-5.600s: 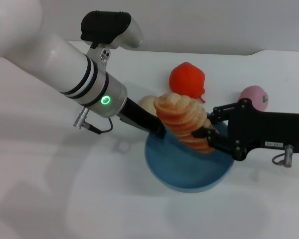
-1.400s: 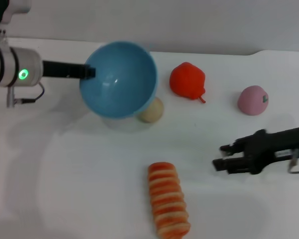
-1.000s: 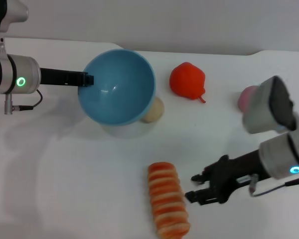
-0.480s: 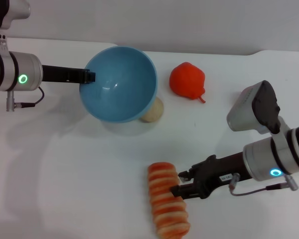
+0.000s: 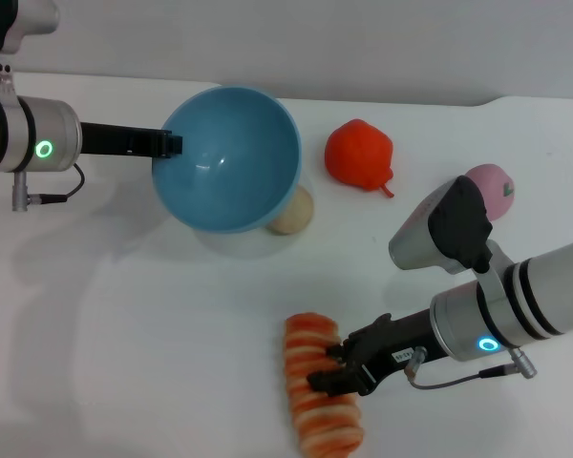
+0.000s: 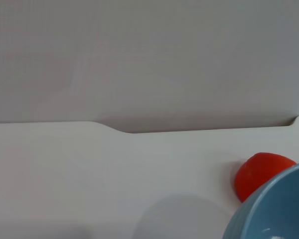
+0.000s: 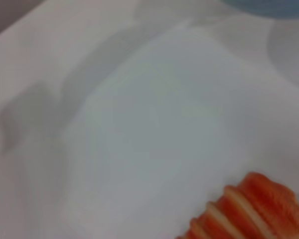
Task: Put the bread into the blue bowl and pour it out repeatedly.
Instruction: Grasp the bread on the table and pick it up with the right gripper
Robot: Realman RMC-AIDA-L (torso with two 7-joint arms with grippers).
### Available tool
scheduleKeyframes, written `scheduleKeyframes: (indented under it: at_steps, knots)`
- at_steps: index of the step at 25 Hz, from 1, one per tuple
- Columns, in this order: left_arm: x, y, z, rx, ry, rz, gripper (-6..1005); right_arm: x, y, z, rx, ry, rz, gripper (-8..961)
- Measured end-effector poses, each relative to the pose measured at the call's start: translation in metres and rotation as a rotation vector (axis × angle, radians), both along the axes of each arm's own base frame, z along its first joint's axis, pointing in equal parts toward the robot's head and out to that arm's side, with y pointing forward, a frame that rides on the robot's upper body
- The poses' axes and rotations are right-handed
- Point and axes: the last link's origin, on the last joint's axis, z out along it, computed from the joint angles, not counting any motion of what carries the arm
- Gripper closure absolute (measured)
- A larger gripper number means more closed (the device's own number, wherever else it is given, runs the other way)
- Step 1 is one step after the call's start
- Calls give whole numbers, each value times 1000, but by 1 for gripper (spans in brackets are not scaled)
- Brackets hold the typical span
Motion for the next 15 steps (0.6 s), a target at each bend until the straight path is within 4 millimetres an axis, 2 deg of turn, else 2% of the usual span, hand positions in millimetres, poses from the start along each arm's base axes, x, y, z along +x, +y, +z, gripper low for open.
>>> scheduleKeyframes:
  at_steps: [9,13,15]
  knots:
    - [1,1,1,0,2,-5,973,3,2,-5,-5,-38,10,556]
    - [3,3,1,-1,2,-9,973,4,4,-1,-4,-32,-3,570]
    - [3,3,0,-4,2,-9,974,5,8,7,5,0,-44,590]
